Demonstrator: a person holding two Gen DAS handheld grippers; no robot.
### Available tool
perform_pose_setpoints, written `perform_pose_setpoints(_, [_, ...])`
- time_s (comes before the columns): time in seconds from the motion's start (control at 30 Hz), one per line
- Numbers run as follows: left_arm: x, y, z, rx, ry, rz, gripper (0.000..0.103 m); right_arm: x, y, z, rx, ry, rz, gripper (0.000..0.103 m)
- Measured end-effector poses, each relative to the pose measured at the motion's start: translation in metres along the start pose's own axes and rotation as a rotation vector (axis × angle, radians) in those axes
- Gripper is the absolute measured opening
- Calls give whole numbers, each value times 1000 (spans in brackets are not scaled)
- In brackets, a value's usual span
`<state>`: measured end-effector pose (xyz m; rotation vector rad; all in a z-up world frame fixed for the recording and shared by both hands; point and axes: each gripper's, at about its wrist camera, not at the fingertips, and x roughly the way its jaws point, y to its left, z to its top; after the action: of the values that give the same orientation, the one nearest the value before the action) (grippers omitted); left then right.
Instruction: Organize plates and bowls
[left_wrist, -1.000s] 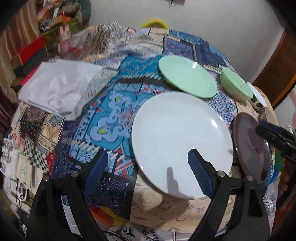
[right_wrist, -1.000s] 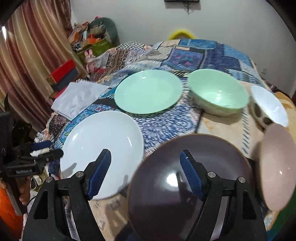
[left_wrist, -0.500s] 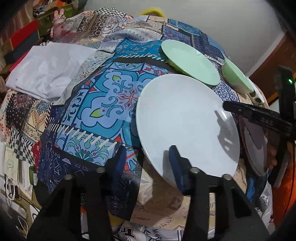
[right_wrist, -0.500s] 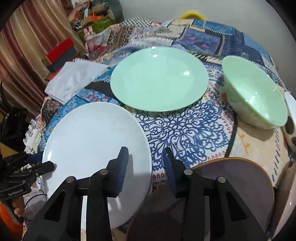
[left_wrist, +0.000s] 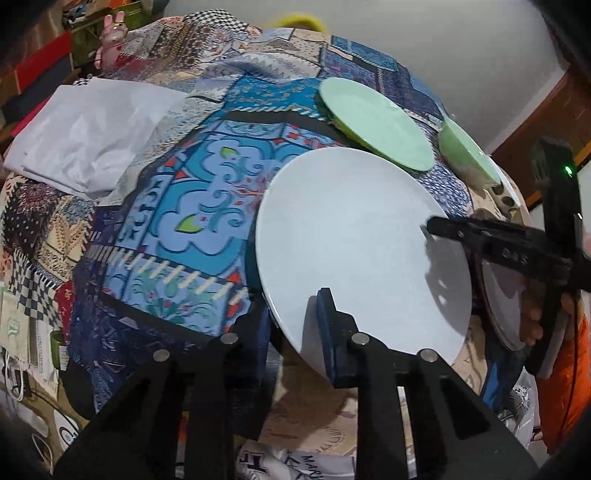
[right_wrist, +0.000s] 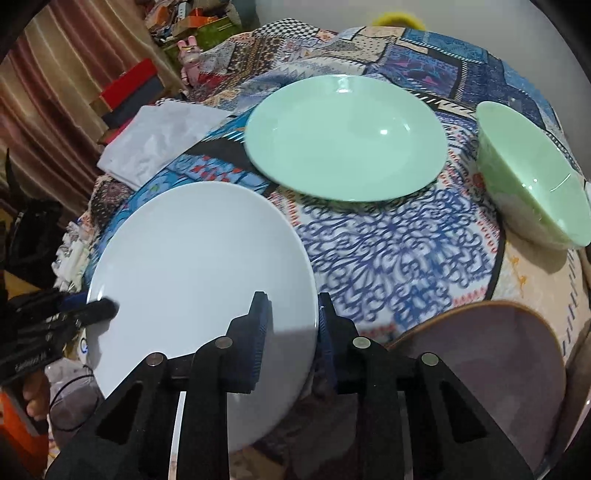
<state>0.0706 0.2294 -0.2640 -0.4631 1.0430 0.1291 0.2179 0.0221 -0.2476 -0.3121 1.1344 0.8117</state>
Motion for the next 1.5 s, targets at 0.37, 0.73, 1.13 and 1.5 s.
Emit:
perform_pose_setpoints(0.37, [-4,19,-6,-29,34,-46,24,10,6,-1,7,15,34,28])
perform_pose_setpoints(0.73, [-7,7,-7,-25,15,1,28,5,9,-9,51,-19,29,28])
perform_pose_setpoints(1.13, [-24,-10,-1,-6,-41,-3,28,-25,-1,-22,75,-101,28,27])
perform_pose_setpoints(1.5, [-41,-51,8,71,-91,-34,28,-69,-18,-33,110,-208,-4,27])
